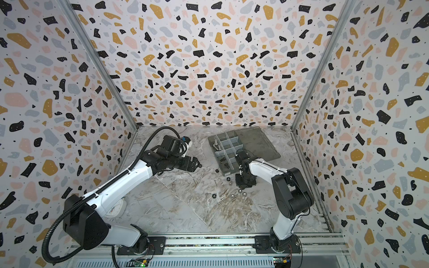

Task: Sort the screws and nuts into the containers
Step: 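Carry the black bolt with the right gripper into an organizer compartment and release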

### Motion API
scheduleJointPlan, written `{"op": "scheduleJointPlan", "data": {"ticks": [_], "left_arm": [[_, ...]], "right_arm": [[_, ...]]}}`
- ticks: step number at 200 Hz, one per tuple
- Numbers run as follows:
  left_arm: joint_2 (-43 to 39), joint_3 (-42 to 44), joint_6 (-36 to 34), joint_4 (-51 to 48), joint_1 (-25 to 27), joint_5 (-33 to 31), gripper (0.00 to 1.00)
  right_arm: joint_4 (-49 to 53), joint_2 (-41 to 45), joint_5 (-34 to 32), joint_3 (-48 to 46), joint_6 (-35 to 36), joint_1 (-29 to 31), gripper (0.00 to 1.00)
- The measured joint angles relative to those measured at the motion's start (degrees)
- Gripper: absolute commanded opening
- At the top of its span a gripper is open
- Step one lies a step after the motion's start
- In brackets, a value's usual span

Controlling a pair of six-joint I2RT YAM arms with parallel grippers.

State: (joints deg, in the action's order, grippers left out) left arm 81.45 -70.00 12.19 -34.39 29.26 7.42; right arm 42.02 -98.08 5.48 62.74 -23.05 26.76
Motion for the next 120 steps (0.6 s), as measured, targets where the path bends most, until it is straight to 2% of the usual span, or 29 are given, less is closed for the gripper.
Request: {"op": "scheduleJointPlan", "data": {"ticks": [65, 120], "left_arm": [[1.7, -1.2, 0.5, 1.3, -0.2, 0.5, 1.00], [5.3, -4.5, 1.3, 4.0, -0.3, 4.2, 1.00]], "right_arm": [[4.9, -1.6, 1.8, 18.0, 0.7, 0.0, 0.15], [6.3, -13.6, 3.3, 30.8, 3.1, 0.8, 0.15]]}}
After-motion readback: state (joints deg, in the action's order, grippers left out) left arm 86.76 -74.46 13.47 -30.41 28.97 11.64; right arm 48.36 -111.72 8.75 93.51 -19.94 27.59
